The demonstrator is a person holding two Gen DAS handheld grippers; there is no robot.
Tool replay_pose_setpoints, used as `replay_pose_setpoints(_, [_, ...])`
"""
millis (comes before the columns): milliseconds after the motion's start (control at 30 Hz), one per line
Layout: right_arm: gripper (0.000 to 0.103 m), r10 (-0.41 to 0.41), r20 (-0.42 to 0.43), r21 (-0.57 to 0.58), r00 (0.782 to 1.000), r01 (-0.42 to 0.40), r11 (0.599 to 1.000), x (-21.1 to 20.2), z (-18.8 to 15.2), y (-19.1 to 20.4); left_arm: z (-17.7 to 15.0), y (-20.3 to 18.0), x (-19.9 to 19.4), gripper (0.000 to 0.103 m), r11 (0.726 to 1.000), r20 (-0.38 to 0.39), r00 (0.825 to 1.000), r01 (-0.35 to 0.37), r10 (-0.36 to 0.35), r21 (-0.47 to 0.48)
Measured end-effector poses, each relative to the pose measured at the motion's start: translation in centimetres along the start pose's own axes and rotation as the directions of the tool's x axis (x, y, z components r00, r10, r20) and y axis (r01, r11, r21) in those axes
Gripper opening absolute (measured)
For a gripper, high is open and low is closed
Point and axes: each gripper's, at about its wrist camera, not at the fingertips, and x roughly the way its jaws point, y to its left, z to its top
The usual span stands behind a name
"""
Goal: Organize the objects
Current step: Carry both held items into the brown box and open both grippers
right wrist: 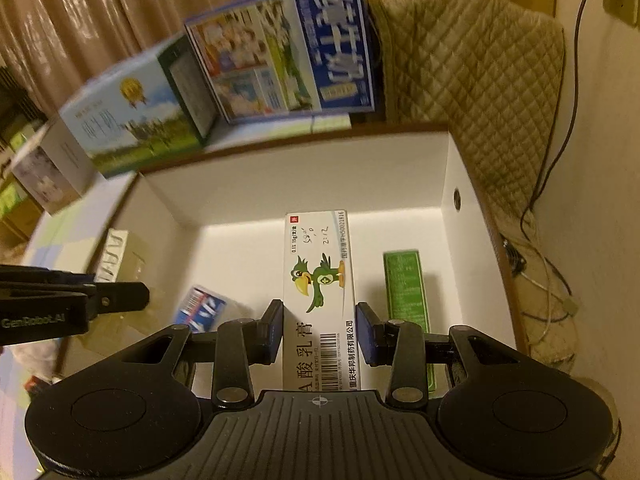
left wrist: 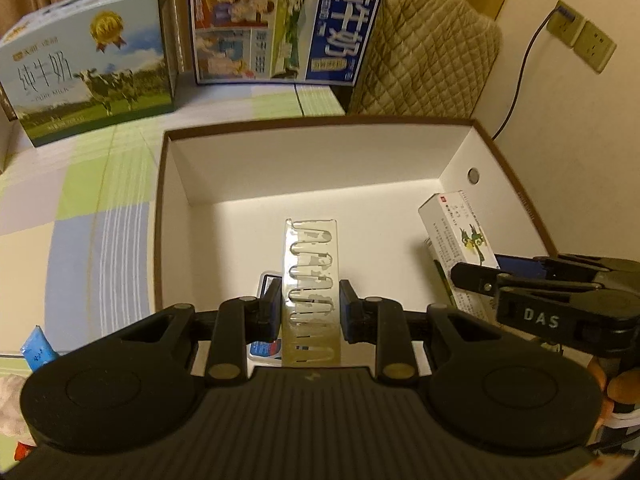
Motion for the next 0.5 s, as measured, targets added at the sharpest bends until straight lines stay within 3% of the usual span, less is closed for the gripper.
replay_pose_setpoints(400, [0.036, -0.076, -0.079, -0.042, 0.994, 0.073, 0.996, 2.8, 0.5, -0.9, -0.1, 0.0, 2.9, 0.023, 1.0, -0.07, 0.997, -0.012, 0.011, -0.011])
replay_pose_setpoints(500, [0.042, -0.096, -0.082, -0.055, 0.992, 0.092, 0.994, 2.9, 0.4, -1.1, -0.2, -0.3, 3.4, 0.023, 1.0, -0.084, 0.996, -0.009, 0.008, -0.009])
